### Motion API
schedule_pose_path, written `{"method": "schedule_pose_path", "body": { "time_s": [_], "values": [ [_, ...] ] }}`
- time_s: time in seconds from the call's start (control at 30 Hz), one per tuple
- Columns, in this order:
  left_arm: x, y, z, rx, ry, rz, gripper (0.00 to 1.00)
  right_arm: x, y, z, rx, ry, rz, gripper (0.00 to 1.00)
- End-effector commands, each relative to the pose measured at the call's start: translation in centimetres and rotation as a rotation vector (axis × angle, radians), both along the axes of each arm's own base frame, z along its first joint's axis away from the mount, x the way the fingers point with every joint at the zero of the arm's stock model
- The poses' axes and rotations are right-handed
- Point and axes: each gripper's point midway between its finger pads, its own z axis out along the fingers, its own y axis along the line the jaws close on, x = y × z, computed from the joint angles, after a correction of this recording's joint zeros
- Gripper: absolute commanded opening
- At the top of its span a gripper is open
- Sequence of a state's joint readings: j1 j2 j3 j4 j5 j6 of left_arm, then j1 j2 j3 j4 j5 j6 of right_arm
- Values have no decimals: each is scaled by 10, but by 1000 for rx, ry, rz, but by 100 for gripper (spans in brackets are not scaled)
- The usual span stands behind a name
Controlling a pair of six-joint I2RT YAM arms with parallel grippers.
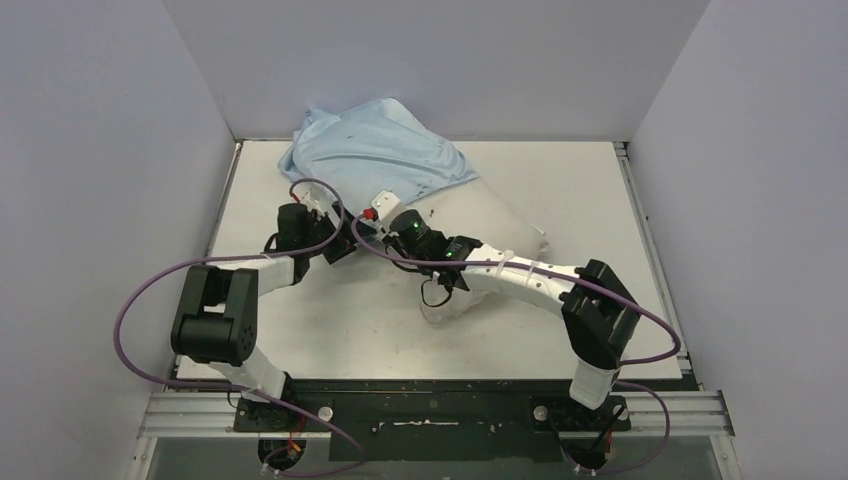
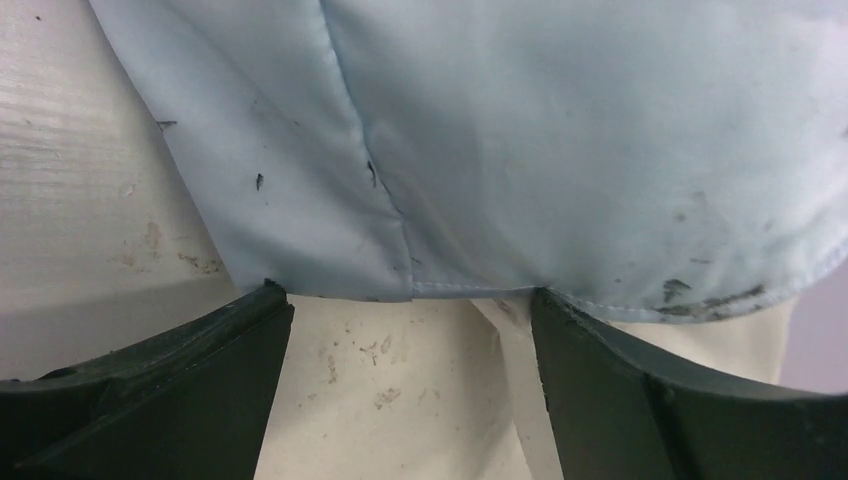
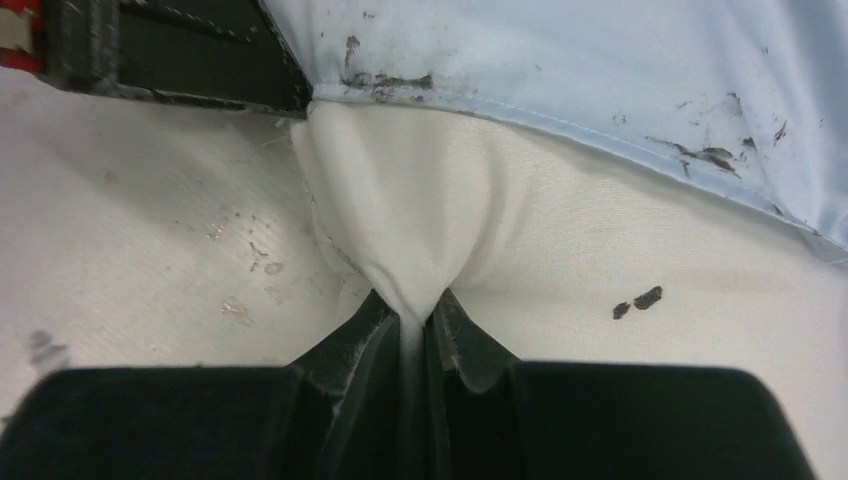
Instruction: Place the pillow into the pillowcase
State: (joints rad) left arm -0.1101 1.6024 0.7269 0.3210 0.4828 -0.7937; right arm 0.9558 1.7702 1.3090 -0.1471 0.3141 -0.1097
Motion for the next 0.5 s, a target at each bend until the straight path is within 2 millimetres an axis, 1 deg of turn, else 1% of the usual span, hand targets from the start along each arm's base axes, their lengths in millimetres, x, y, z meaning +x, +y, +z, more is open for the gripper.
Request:
{"method": "schedule_pose_path", "body": {
  "time_s": [0.0,0.07,0.1,0.17,0.2,0.23,0.3,0.33,0.37,0.43,0.47],
  "values": [
    [19,-9,7,-42,-79,-6,87,3,27,71,243,-58,23,0],
    [21,-8,3,-38,-74,5,84,4,28,74,259,-56,16,0],
    [22,-6,3,-45,-79,19,81,5,28,75,266,-54,15,0],
    [24,-7,6,-62,-98,29,72,5,30,75,279,-47,18,0],
    [25,-8,8,-69,-108,25,64,4,30,74,285,-41,19,0],
    [26,-8,10,-70,-118,20,55,5,30,74,287,-38,21,0],
    [25,-6,10,-48,-120,20,18,4,30,72,320,-17,11,0],
    [25,-3,10,-27,-121,25,6,4,30,71,333,-9,11,0],
    [24,-1,11,-3,-129,25,0,4,30,71,350,0,9,0],
    [20,3,11,42,-121,22,0,6,28,71,389,17,-1,0],
    [19,5,15,61,-127,19,0,7,27,70,405,27,-6,0]
  ]
}}
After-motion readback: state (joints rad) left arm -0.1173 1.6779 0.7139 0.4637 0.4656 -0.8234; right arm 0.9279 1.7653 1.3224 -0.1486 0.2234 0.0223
